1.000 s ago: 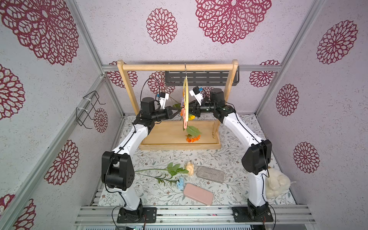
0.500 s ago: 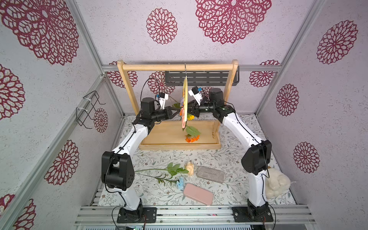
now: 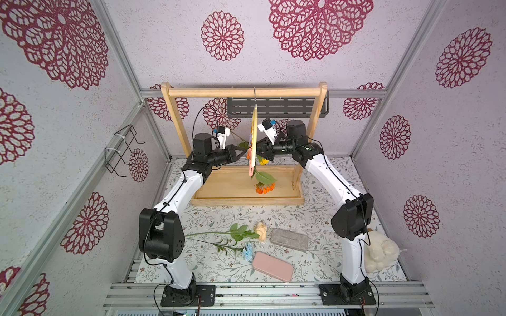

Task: Dry the flowers on a clothes hanger
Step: Clamp the flower onto the hanger.

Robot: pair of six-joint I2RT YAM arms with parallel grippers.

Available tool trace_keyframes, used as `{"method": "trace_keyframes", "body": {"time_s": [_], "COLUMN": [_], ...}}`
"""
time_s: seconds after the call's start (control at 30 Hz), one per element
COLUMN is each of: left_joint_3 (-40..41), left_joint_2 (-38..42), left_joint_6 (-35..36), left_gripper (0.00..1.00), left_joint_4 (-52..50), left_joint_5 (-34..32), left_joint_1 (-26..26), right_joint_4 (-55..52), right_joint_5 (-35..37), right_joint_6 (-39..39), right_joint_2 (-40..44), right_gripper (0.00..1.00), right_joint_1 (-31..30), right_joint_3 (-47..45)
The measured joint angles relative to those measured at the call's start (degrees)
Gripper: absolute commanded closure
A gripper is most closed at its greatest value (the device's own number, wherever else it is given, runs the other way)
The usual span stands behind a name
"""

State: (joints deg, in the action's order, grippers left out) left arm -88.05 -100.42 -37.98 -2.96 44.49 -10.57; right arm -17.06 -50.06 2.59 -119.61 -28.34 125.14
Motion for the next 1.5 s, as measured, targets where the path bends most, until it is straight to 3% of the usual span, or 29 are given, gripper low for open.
{"method": "trace_keyframes", "body": {"time_s": [0.6,0.87,1.23,1.5], "left_joint_3": [-0.72,-0.72,-0.92,-1.09], "left_joint_2": [1.84,1.84,1.84,1.77], "left_joint_6": [-2.64,-3.23,-3.89,-4.46], "left_gripper": [1.0,1.0,1.0,0.81], "left_joint_4": [0.55,0.59,0.92,0.94], "left_joint_5": [-0.13,-0.09,0.07,0.22], "left_joint_1": [0.13,0.2,0.22,0.28], "right_joint_4": [-0.87,-1.46,-4.33,-5.07], "right_joint_5": [0.26,0.42,0.63,2.43], "right_joint_6": [0.04,0.48,0.9,0.87], "right_joint_2": [-0.5,-0.68,-1.22,-1.22], "right_gripper": [0.86,0.65,0.55,0.5], "right_joint_1": [-0.57,-0.61,-0.83,-0.83], "right_joint_3": [1.07,1.38,1.38,1.38]}}
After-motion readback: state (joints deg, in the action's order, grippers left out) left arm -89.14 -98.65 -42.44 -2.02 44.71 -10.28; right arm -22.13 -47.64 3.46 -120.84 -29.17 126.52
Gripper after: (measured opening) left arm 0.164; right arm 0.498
